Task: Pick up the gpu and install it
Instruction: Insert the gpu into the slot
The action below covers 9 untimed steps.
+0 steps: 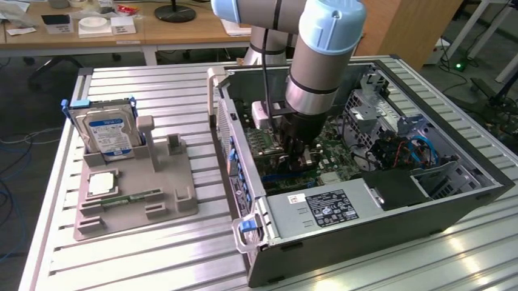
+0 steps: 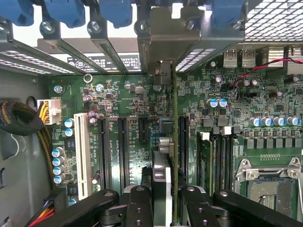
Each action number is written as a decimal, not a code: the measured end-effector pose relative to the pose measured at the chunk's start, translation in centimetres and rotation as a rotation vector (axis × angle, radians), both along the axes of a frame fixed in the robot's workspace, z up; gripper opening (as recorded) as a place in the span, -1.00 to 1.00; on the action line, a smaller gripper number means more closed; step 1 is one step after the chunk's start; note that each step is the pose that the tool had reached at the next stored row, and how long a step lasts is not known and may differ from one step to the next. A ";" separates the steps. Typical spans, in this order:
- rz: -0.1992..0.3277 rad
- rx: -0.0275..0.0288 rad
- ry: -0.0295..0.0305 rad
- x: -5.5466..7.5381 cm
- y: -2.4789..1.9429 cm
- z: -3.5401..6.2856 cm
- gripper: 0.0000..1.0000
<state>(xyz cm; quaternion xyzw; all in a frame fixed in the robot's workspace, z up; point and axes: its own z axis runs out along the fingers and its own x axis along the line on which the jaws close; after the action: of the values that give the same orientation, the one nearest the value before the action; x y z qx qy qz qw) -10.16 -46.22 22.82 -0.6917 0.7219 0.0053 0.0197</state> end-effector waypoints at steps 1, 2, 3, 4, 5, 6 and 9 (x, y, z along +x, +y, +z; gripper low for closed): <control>0.000 0.0001 0.0000 0.0 0.00 -0.01 -0.44; 0.000 0.0001 0.0000 0.0 0.00 -0.01 -0.44; 0.000 0.0002 -0.0001 0.0 0.00 -0.02 -0.44; 0.000 0.0003 -0.0001 0.0 0.00 -0.02 -0.44; 0.000 0.0003 -0.0001 0.0 0.00 -0.02 -0.44; 0.000 0.0003 -0.0002 0.0 0.00 -0.02 -0.44; 0.000 0.0003 -0.0002 0.0 0.00 -0.02 -0.44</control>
<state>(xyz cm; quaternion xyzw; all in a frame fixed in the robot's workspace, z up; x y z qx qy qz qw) -10.16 -46.21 22.79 -0.6917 0.7219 0.0054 0.0199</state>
